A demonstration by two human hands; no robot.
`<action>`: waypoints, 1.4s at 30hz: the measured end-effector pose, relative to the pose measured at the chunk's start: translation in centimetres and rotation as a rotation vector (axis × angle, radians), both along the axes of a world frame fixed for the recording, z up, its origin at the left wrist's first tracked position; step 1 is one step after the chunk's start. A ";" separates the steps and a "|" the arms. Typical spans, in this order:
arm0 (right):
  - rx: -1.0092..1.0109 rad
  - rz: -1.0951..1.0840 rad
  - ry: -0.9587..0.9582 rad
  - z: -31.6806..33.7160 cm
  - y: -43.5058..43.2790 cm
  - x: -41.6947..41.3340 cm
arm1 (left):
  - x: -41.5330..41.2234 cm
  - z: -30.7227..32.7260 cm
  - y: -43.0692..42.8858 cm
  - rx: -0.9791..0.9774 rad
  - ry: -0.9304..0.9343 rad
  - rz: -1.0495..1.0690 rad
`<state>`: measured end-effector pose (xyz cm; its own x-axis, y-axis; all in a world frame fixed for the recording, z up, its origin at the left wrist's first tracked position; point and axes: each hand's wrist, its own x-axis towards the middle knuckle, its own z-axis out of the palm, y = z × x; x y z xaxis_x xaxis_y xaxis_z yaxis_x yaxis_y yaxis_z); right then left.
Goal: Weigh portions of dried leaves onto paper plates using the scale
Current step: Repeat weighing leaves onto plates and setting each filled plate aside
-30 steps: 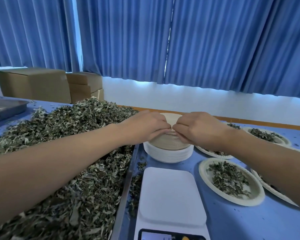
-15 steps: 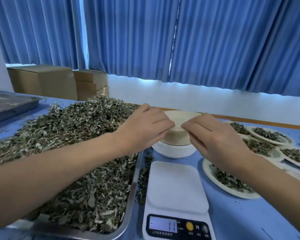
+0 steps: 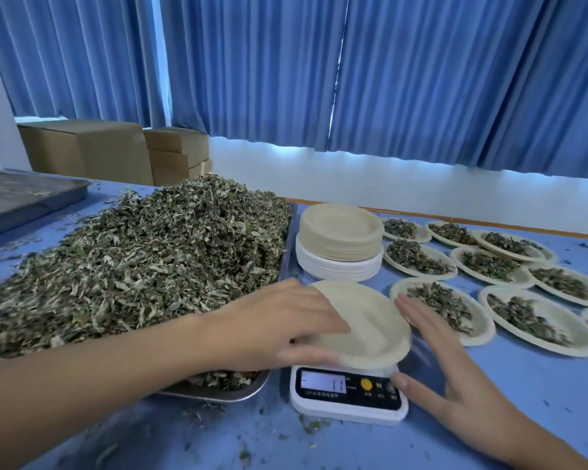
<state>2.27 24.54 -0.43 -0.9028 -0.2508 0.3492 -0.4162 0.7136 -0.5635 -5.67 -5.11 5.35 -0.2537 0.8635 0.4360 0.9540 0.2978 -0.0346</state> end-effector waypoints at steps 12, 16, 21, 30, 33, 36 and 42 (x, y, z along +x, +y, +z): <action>-0.298 0.050 -0.423 0.8 -1.0 -0.7 | -7.7 1.0 -3.0 -0.176 -0.569 0.883; -0.377 0.045 -0.474 1.3 -1.0 -1.2 | -9.1 0.5 -3.1 -0.266 -0.671 0.916; -0.444 0.052 -0.489 1.5 -0.6 -0.7 | -9.0 0.5 -2.9 -0.245 -0.670 0.947; -0.471 -0.395 -0.385 1.3 1.2 -1.7 | -7.9 1.2 -2.5 -0.172 -0.663 1.002; -0.385 -0.432 -0.401 1.4 0.4 -2.5 | -7.6 1.7 -2.4 -0.052 -0.642 1.015; -0.361 -0.494 -0.387 1.1 -0.1 -3.6 | -7.4 2.2 -2.2 0.026 -0.575 0.976; -0.456 -0.552 -0.311 0.2 0.6 -3.7 | -7.5 2.5 -1.7 0.131 -0.470 0.916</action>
